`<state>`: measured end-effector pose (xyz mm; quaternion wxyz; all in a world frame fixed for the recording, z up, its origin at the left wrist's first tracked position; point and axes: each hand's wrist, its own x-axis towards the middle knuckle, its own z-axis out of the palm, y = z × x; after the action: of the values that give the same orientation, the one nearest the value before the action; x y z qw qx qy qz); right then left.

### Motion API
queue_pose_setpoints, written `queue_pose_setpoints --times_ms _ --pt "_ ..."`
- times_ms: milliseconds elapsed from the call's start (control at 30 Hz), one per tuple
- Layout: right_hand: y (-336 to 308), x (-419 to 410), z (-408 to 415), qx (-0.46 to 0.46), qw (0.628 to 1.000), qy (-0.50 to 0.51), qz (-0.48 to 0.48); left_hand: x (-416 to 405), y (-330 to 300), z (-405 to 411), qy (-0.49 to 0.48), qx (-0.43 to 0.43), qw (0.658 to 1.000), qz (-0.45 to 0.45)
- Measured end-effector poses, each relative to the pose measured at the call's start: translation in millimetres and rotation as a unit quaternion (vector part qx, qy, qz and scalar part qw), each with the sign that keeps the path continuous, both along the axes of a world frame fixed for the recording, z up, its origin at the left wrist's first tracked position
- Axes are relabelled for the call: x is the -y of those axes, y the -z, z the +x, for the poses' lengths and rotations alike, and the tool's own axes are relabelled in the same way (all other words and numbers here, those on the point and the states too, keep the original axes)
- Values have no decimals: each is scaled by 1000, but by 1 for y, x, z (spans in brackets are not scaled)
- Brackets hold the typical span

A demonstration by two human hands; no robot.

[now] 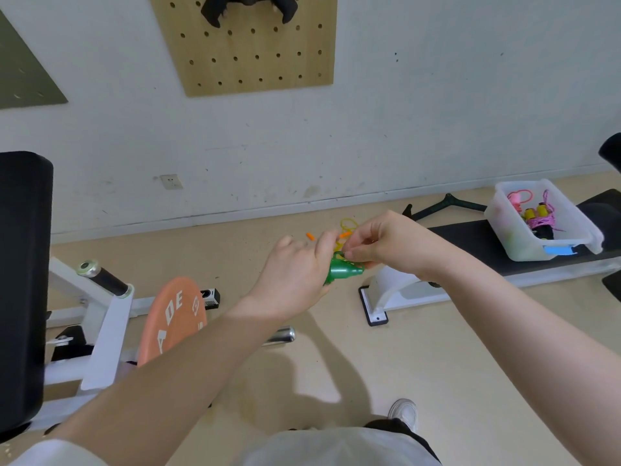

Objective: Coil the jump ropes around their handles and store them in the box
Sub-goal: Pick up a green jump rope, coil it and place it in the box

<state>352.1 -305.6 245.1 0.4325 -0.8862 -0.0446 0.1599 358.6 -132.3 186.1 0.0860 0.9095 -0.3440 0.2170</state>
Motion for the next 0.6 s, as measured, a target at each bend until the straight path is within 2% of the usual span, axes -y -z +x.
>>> queue_pose_setpoints --times_ms 100,200,367,600 --pt "-2 4 -1 6 999 -29 -42 -2 1 1 7 8 1000 -4" --pt "-4 4 -3 20 989 -105 -104 -4 4 1 1 13 1000 4" --pt "4 -7 0 141 950 -153 -233 -3 3 3 -23 -5 999 41" --pt "19 -13 -1 249 942 -121 -190 -5 -5 2 -35 -110 992 59"
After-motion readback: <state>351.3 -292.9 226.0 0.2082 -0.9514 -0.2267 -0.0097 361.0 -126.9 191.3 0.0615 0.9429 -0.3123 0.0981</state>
